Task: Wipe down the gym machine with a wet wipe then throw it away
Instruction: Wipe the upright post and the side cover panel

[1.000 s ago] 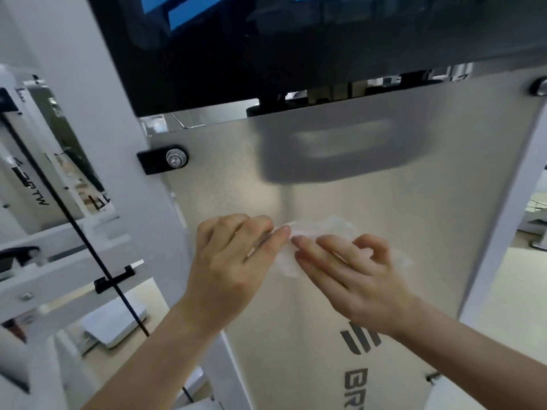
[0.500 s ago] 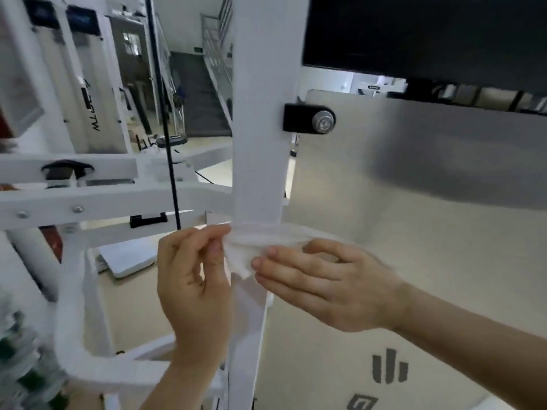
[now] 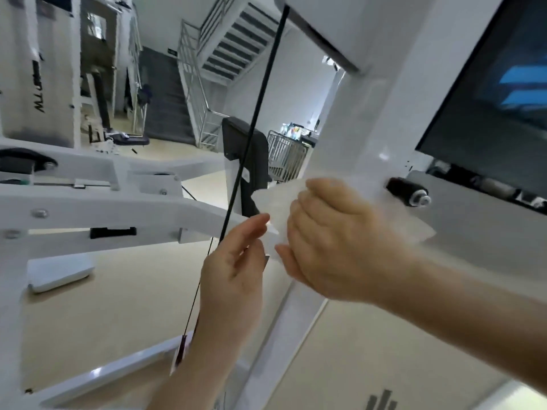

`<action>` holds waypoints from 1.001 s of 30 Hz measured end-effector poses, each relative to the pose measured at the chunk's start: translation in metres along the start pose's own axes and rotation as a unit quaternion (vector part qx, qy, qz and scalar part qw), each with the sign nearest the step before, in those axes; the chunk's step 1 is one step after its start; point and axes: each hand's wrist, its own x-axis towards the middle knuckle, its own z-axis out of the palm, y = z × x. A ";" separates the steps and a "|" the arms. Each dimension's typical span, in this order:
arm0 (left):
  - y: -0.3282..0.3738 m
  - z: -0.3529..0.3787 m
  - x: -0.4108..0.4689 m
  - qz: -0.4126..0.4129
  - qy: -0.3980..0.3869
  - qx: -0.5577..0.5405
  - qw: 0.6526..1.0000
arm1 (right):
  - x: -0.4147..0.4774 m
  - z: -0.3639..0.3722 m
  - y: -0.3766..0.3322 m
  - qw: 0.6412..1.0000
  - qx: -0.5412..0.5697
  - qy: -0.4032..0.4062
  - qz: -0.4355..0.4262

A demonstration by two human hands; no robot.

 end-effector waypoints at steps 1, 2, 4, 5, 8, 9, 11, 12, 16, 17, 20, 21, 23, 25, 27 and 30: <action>-0.001 -0.003 0.002 -0.018 -0.022 -0.013 1.000 | -0.003 0.001 -0.021 0.997 -0.008 -0.057 -0.042; -0.002 -0.007 0.004 -0.036 -0.046 -0.017 0.998 | -0.007 0.003 -0.045 0.989 -0.004 -0.118 -0.089; -0.005 -0.013 0.003 -0.069 -0.097 -0.010 0.993 | -0.012 0.007 -0.077 0.963 0.025 -0.219 -0.152; -0.006 -0.015 0.003 -0.087 -0.121 -0.005 0.989 | -0.011 0.009 -0.078 0.957 0.028 -0.242 -0.158; -0.010 -0.018 0.007 -0.105 -0.161 -0.002 0.981 | 0.010 -0.006 -0.017 0.981 0.024 -0.185 -0.053; -0.008 -0.018 0.009 -0.098 -0.165 -0.001 0.981 | 0.021 -0.014 0.013 0.984 0.004 -0.176 0.008; -0.001 -0.017 0.016 -0.078 -0.163 0.002 0.984 | 0.042 -0.033 0.062 0.970 -0.045 -0.225 0.082; 0.003 -0.016 0.020 -0.067 -0.159 -0.002 0.985 | 0.050 -0.035 0.072 0.955 -0.065 -0.274 0.090; 0.008 -0.024 0.014 -0.022 -0.157 -0.006 0.987 | 0.057 -0.017 -0.003 0.928 -0.009 -0.373 -0.019; 0.006 -0.028 0.009 -0.012 -0.159 0.003 0.987 | 0.052 -0.012 -0.036 0.913 0.020 -0.403 -0.052; -0.007 -0.043 -0.006 -0.035 -0.185 0.031 0.982 | 0.032 -0.009 -0.110 0.862 0.052 -0.471 -0.179; -0.014 -0.048 -0.012 -0.062 -0.202 0.039 0.977 | 0.024 -0.011 -0.113 0.859 0.040 -0.469 -0.203; -0.033 -0.058 -0.025 -0.123 -0.248 0.047 0.960 | 0.018 -0.018 -0.087 0.906 0.039 -0.389 -0.160; -0.048 -0.061 -0.036 -0.146 -0.295 0.065 0.942 | 0.019 -0.021 -0.037 0.959 0.000 -0.282 -0.026; -0.056 -0.058 -0.045 -0.142 -0.308 0.078 0.937 | 0.023 -0.019 0.003 0.964 -0.032 -0.255 0.064; -0.069 -0.056 -0.057 -0.137 -0.287 0.068 0.946 | 0.029 -0.019 -0.025 0.955 -0.034 -0.294 0.025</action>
